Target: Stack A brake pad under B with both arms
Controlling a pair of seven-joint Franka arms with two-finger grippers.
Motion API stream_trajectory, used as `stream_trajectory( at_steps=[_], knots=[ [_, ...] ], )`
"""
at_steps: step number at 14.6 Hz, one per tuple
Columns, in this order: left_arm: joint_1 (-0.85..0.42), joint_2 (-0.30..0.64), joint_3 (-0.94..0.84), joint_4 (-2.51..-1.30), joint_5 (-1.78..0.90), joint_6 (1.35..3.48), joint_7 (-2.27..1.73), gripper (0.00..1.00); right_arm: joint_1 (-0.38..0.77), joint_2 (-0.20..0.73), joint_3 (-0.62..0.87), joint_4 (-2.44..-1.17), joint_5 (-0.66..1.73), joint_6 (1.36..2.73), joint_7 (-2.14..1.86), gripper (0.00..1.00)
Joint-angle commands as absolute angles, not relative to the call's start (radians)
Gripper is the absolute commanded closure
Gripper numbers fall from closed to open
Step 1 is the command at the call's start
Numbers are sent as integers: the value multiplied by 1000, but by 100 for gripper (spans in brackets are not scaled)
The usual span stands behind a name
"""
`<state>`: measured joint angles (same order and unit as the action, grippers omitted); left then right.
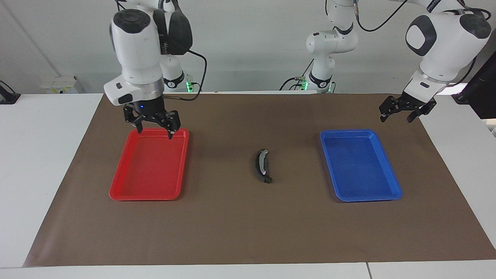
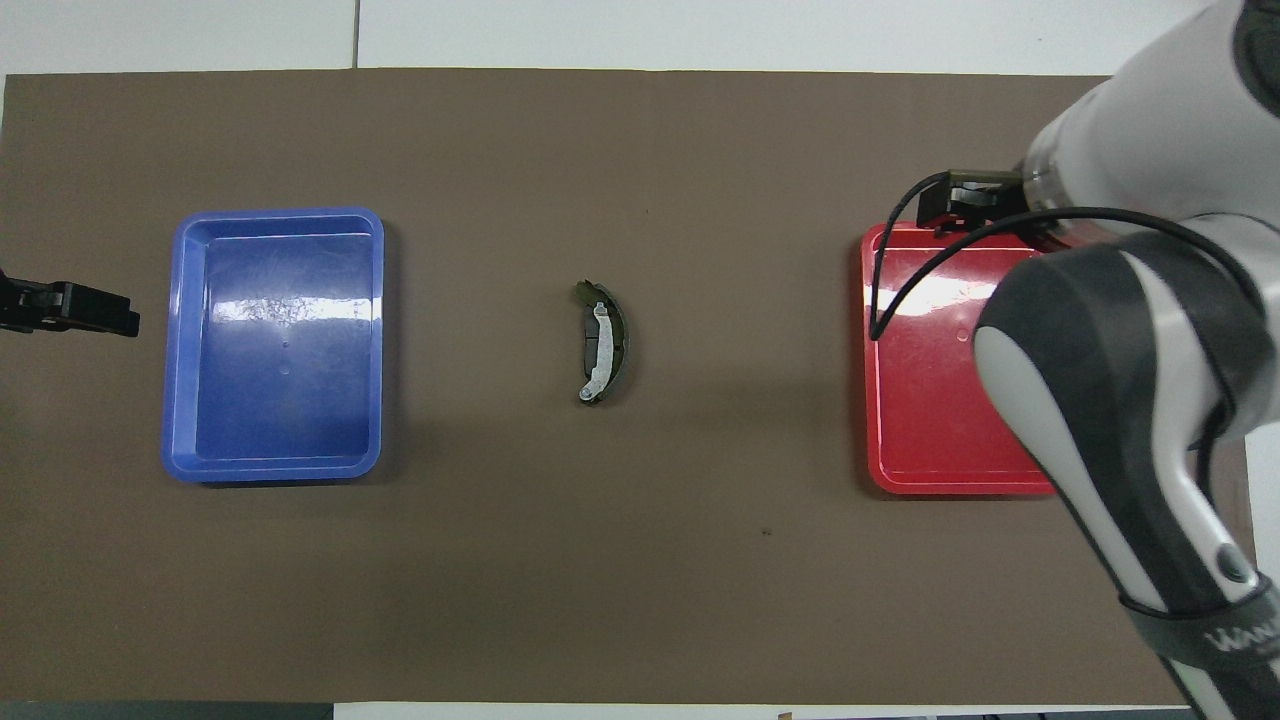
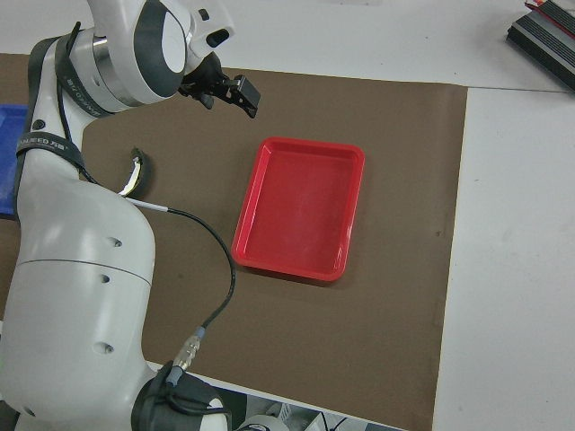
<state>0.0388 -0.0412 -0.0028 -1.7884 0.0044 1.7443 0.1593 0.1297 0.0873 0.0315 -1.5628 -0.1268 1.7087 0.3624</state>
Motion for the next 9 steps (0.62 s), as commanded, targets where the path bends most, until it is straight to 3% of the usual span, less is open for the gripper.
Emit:
stream_trajectory(
  at_steps=[1, 9],
  knots=[
    [52, -38, -11, -1775, -6, 1729, 153, 0, 32, 22, 35, -1589, -60, 1619, 221, 0],
    [52, -38, -11, -1775, -6, 1729, 153, 0, -44, -50, 6, -1606, -60, 1482, 60, 0]
  ],
)
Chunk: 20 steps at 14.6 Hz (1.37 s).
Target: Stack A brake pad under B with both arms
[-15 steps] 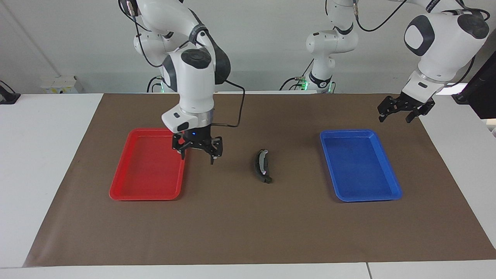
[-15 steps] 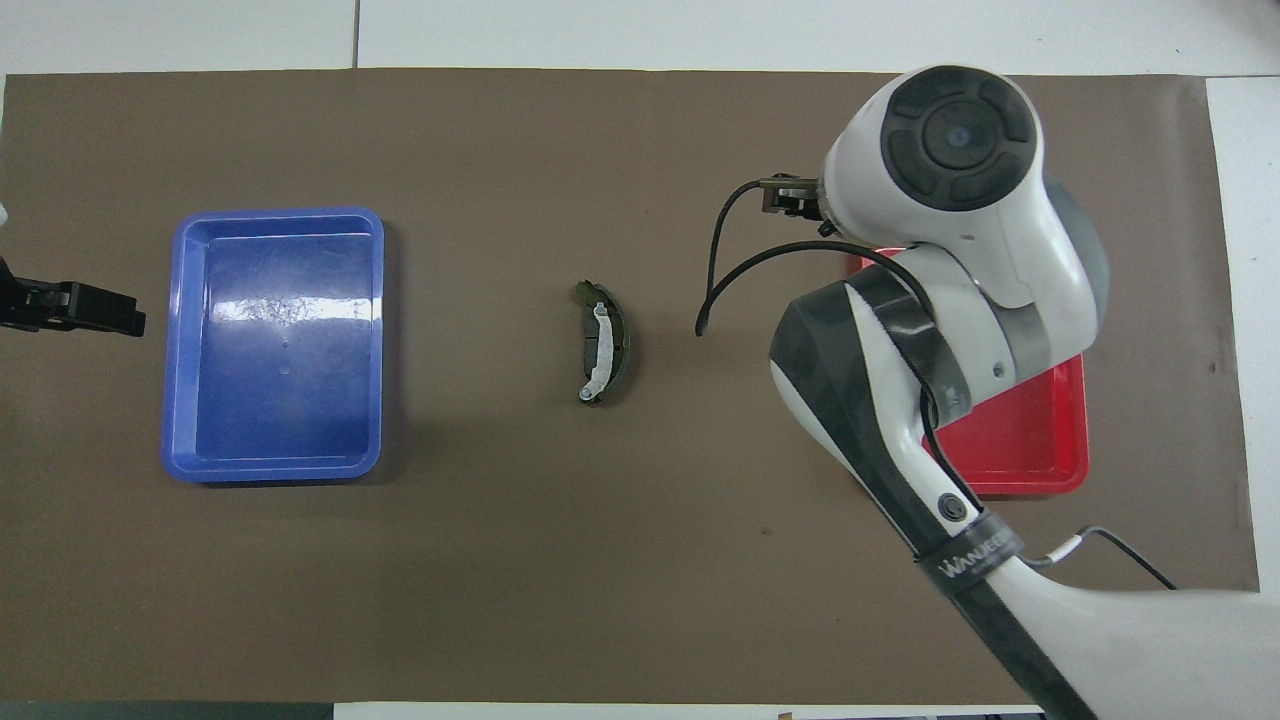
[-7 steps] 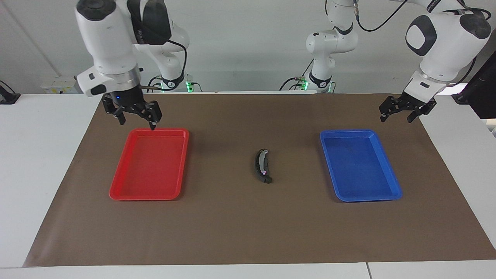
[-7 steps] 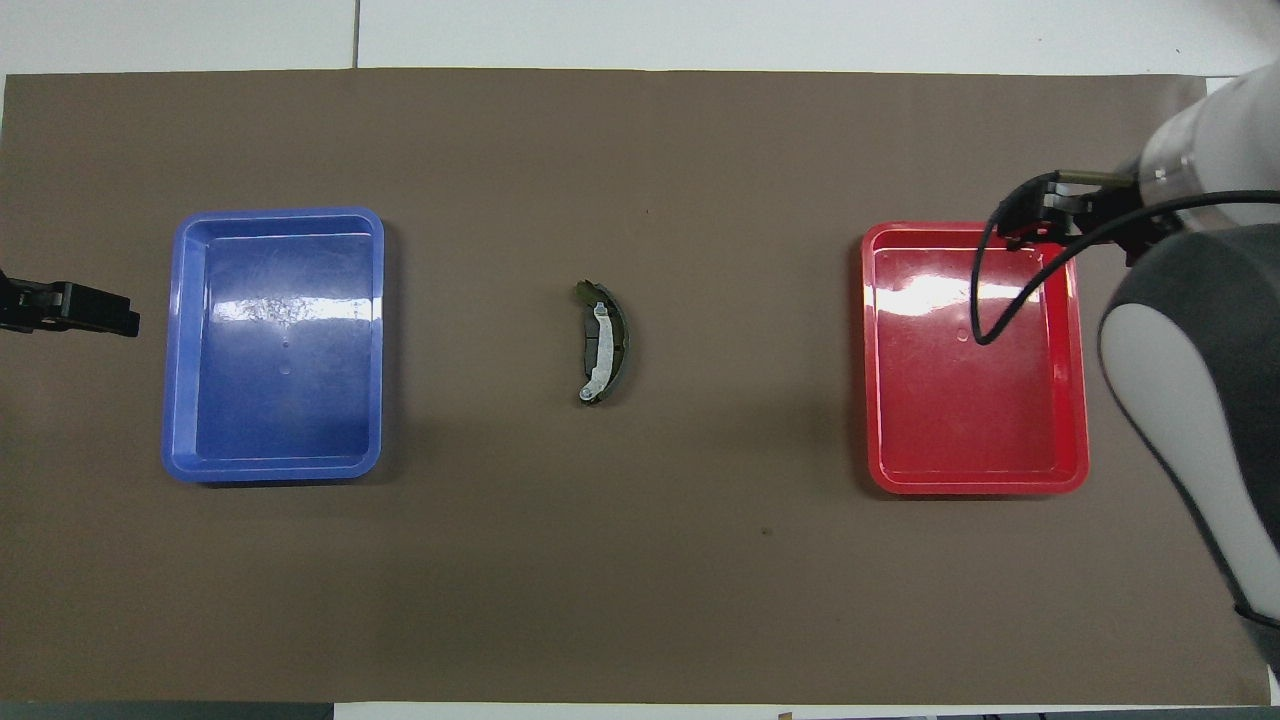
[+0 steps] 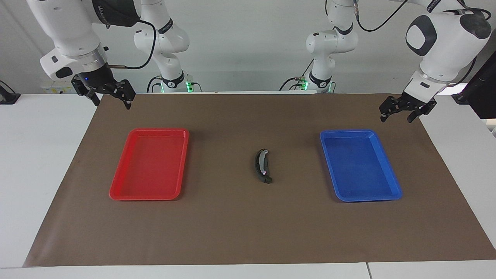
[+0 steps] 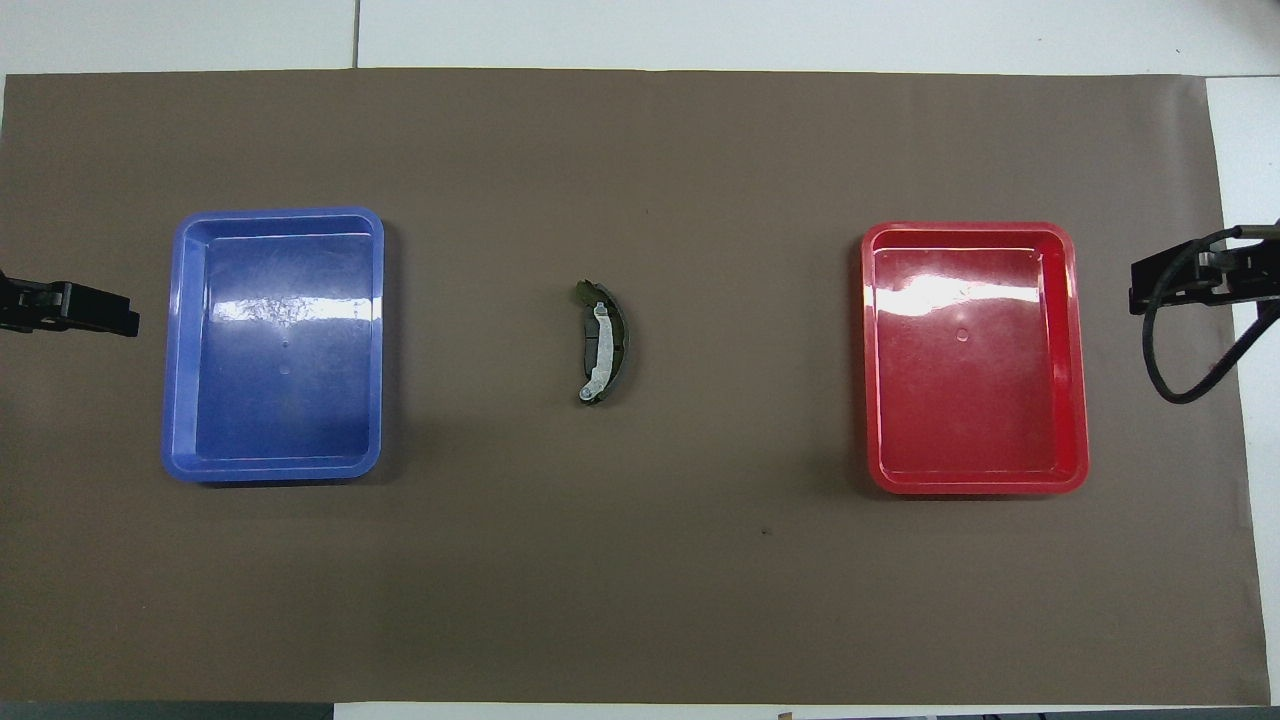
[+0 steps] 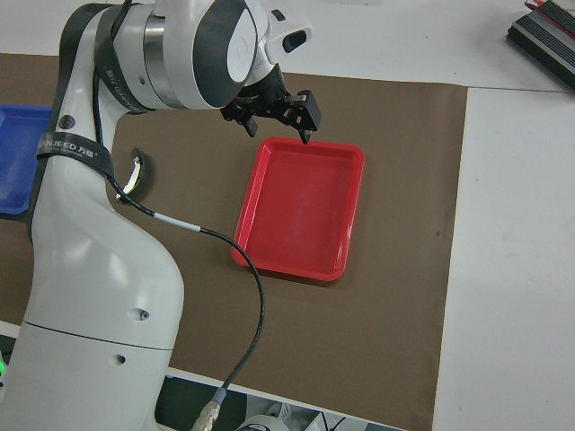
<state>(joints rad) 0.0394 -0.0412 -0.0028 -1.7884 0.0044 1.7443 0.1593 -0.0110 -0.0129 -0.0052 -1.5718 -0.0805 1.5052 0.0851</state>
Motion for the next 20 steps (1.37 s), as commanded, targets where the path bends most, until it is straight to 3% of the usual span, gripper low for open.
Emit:
stream_trajectory(
  at_steps=[1, 10, 18, 20],
  knots=[
    [52, -38, -11, -1775, -6, 1729, 153, 0, -63, -69, 8, -1635, -60, 1467, 57, 0],
    [52, -38, -11, -1775, -6, 1729, 153, 0, -71, -81, 14, -1655, -55, 1525, 69, 0],
    [52, -38, -11, -1775, -6, 1729, 153, 0, 31, -78, -63, -1641, -57, 1525, 74, 0],
    [52, -38, -11, -1775, -6, 1729, 153, 0, 12, -78, -57, -1641, -57, 1523, 72, 0]
  ],
)
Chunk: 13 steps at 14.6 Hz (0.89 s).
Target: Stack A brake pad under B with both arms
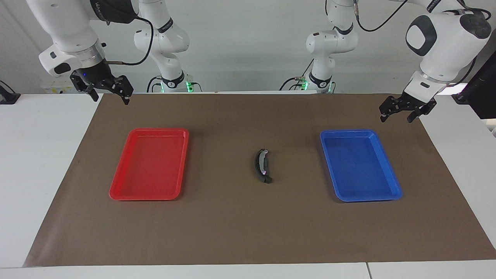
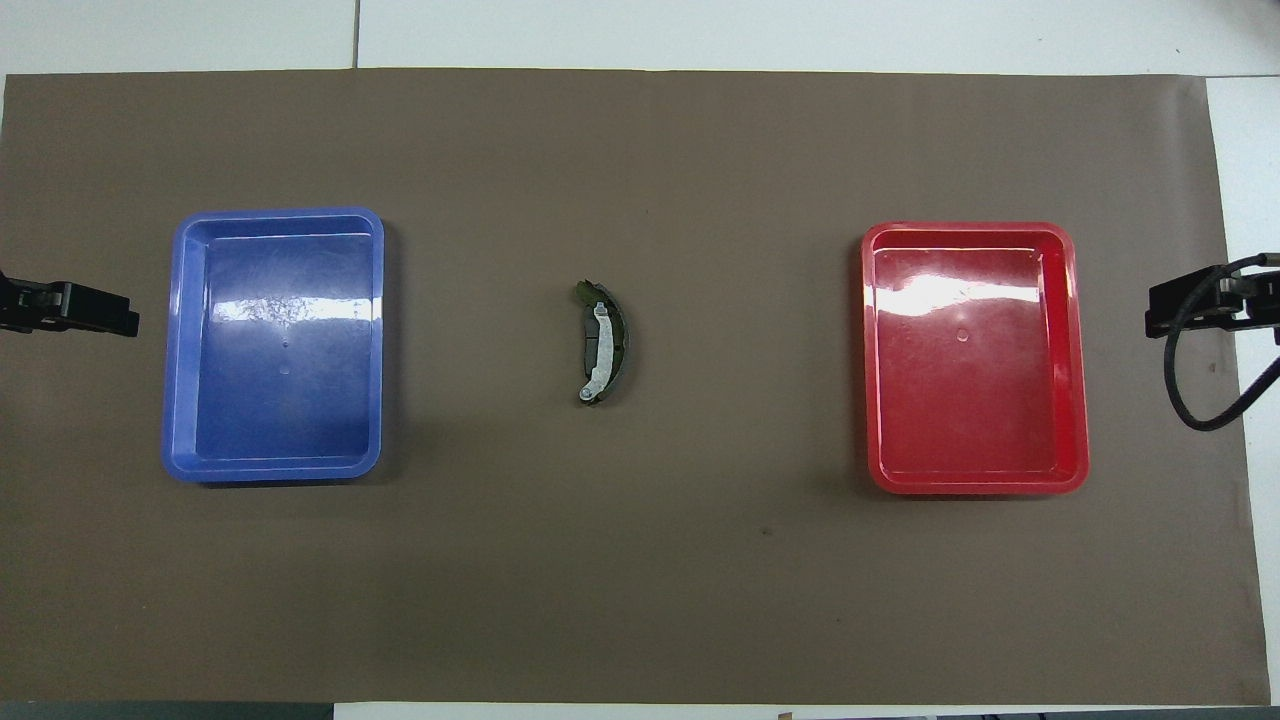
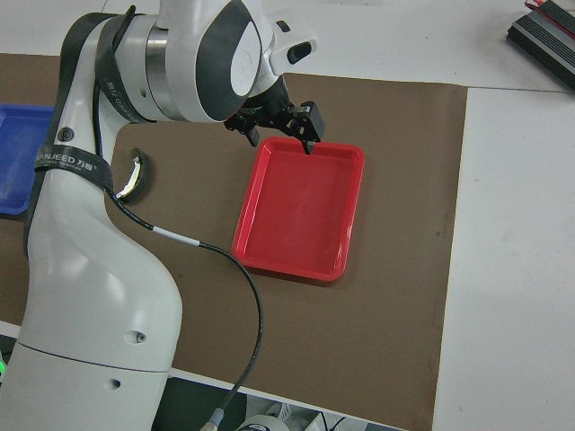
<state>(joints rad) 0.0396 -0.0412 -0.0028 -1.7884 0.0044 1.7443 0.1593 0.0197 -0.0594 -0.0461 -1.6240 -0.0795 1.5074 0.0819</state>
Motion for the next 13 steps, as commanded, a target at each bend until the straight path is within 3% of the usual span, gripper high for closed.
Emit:
stream_trajectory(
  at_steps=[1, 4, 13],
  knots=[
    [52, -38, -11, -1776, -6, 1729, 153, 0, 12, -77, -48, -1638, -57, 1519, 71, 0],
    [52, -38, -11, -1775, -6, 1729, 153, 0, 17, -58, -41, -1594, -51, 1464, 71, 0],
    [52, -38, -11, -1775, -6, 1729, 153, 0, 48, -57, -41, -1594, -38, 1482, 87, 0]
  ],
)
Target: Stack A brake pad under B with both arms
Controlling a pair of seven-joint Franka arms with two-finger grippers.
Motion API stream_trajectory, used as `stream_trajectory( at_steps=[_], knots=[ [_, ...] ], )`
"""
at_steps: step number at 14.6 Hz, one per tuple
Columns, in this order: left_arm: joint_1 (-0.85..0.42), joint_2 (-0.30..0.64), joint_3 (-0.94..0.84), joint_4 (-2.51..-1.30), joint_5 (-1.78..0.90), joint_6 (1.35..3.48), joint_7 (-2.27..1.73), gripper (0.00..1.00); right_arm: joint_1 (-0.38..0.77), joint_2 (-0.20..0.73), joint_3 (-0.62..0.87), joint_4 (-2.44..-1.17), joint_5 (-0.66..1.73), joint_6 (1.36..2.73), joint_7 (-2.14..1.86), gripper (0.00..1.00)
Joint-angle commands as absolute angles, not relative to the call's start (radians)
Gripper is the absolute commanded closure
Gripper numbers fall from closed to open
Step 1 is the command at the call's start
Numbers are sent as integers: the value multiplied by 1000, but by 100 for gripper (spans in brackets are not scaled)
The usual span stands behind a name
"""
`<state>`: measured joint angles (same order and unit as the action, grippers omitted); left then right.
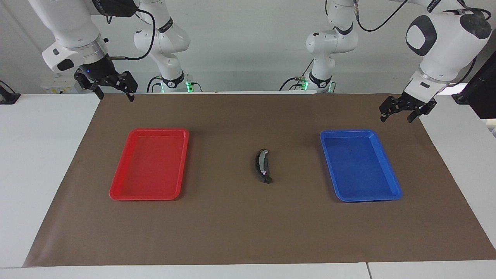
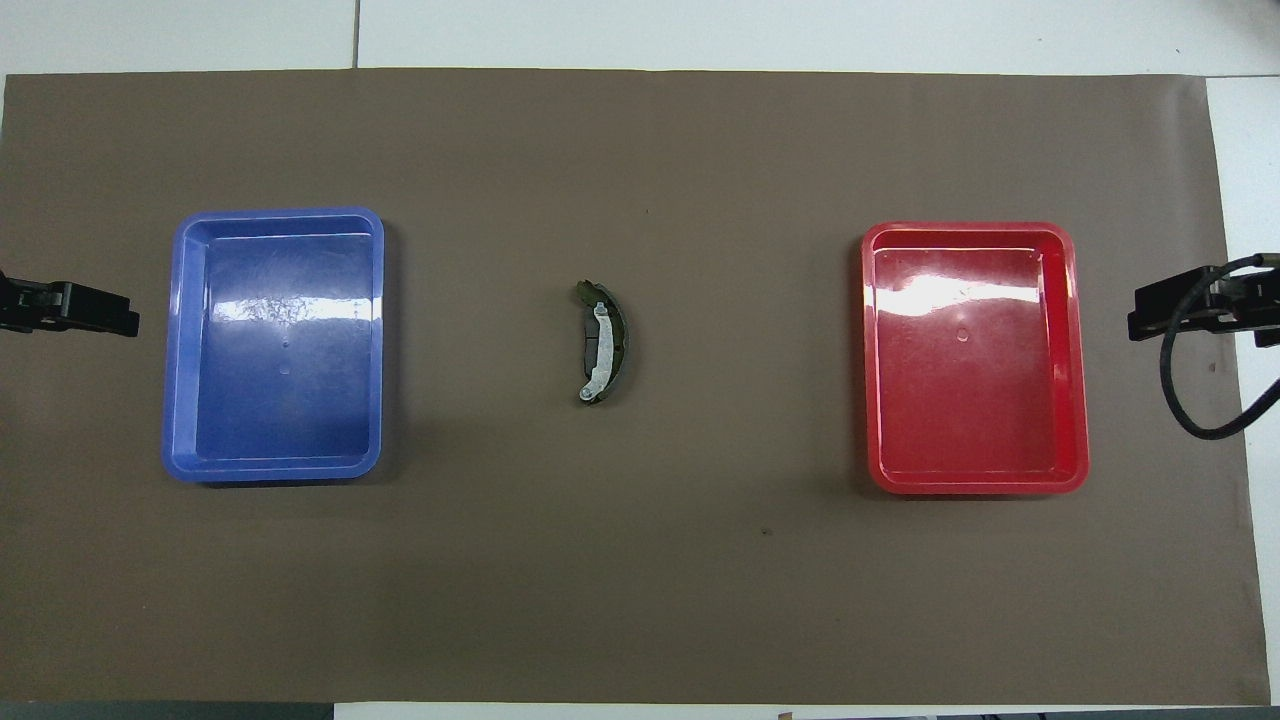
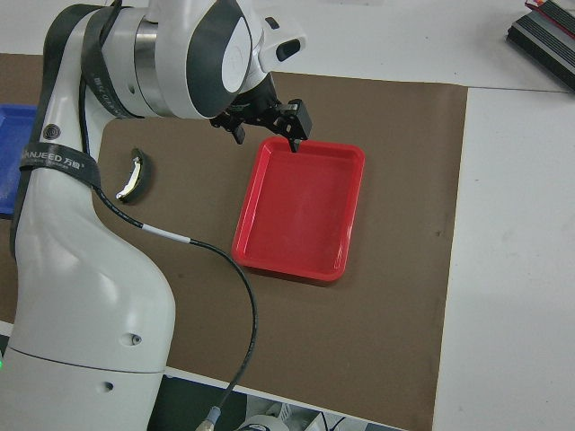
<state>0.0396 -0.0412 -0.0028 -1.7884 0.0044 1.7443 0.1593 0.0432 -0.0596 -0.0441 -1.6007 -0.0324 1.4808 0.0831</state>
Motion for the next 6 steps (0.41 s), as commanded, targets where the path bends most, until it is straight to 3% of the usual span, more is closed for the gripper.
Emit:
stream_trajectory(
  at_steps=[1, 6],
  knots=[
    [52, -38, -11, -1776, -6, 1729, 153, 0, 49, -58, -41, -1594, -44, 1480, 84, 0],
    [52, -38, -11, -1775, -6, 1729, 153, 0, 64, -60, -41, -1597, -48, 1480, 84, 0]
  ],
)
